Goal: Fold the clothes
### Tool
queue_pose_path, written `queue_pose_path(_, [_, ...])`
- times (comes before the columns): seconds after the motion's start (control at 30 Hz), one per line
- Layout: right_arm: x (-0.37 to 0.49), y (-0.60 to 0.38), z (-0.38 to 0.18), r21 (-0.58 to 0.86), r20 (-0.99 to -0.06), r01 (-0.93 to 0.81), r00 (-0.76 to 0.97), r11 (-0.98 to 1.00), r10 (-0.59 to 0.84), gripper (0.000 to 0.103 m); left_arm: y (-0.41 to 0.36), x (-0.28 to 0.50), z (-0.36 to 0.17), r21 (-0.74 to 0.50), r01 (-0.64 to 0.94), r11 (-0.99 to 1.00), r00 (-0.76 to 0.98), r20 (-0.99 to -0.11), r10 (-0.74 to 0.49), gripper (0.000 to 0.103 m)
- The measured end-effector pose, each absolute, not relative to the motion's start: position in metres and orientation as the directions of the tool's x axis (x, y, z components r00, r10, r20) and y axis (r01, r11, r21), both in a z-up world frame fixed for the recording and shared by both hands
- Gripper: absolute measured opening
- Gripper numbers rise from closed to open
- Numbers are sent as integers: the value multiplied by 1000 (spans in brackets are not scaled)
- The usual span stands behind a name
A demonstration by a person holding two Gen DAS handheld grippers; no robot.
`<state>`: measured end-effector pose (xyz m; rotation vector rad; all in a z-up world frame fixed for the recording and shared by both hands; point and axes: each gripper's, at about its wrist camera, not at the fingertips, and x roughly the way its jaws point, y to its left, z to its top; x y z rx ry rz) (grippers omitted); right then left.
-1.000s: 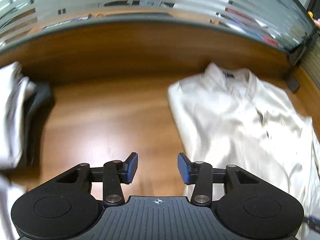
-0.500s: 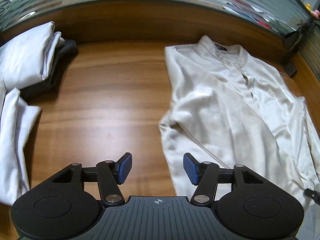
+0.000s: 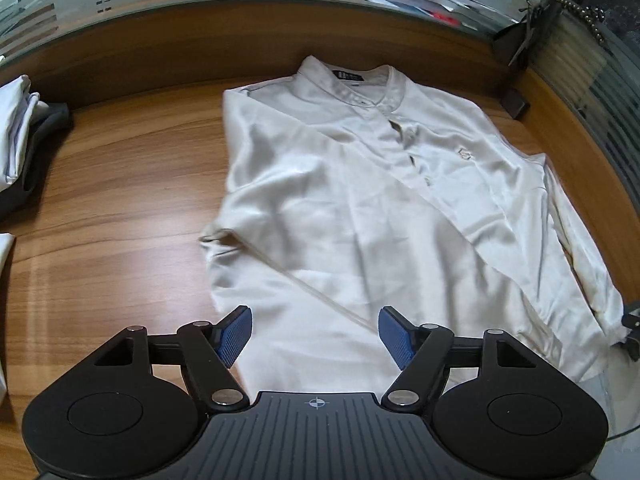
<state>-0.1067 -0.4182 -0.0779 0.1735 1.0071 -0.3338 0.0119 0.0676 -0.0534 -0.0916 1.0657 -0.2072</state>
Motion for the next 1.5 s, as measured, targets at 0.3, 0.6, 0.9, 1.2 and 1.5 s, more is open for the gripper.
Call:
queue_pose_path(0.3, [-62,-447,-131,-93,-905,49,412,994,-105,48,-6,-11,-42,-156,15,988,490,-860,-143,78])
queue_pose_path(0.6, [-65,-492,-116,-40,-879,43,473,998,-56,66,-62,-28,-45,-144,-41,989,489,-866,-106,78])
queue_pose_path(0.9, [-106,-536,-102,80,-856,244,514,966,-59,76,-87,-25,-43,-113,-22,993,493,-866,-88,79])
queue_pose_path(1.2, [-137,-568,-117,250,-853,391,521,886,10,80,-101,-23,-45,-114,2,993,479,-872,-102,79])
queue_pose_path(1.5, [-133,-574,-149,371,-845,457,527,809,90,8,-120,-22,-41,-141,80,987,473,-866,-162,82])
